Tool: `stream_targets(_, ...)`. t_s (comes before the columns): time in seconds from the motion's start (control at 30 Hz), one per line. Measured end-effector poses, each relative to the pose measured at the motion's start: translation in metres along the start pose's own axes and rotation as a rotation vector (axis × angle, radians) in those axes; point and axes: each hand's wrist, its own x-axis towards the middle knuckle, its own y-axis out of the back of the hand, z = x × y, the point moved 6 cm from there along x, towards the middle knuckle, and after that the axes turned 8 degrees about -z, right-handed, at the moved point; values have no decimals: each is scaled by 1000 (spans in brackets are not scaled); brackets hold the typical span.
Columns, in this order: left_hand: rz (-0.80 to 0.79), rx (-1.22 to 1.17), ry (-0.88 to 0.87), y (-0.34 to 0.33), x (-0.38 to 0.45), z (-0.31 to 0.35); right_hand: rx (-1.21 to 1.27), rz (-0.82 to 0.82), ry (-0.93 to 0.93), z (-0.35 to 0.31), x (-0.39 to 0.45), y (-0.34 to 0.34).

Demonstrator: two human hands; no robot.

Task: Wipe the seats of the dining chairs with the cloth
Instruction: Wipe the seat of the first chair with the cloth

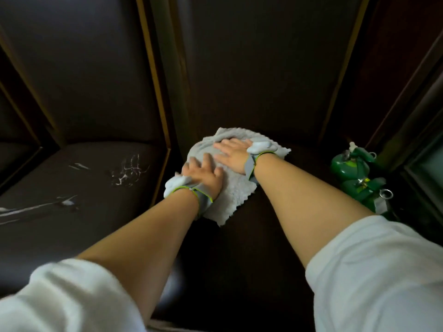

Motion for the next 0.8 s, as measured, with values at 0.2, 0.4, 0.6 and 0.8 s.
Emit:
stream_targets(0.2, -35, 212, -295, -13, -33, 78, 85, -23, -347, 68, -84, -21)
stream_targets(0.4, -92, 285, -497, -26, -69, 97, 199, 33, -513, 61, -175, -43)
stream_targets(0.6, -125, 366, -701, -23, -84, 99, 269, 62, -599, 27, -233, -61)
stream_targets(0.8, -125, 389, -778, -24, -100, 89, 264, 60, -665, 1, -249, -68)
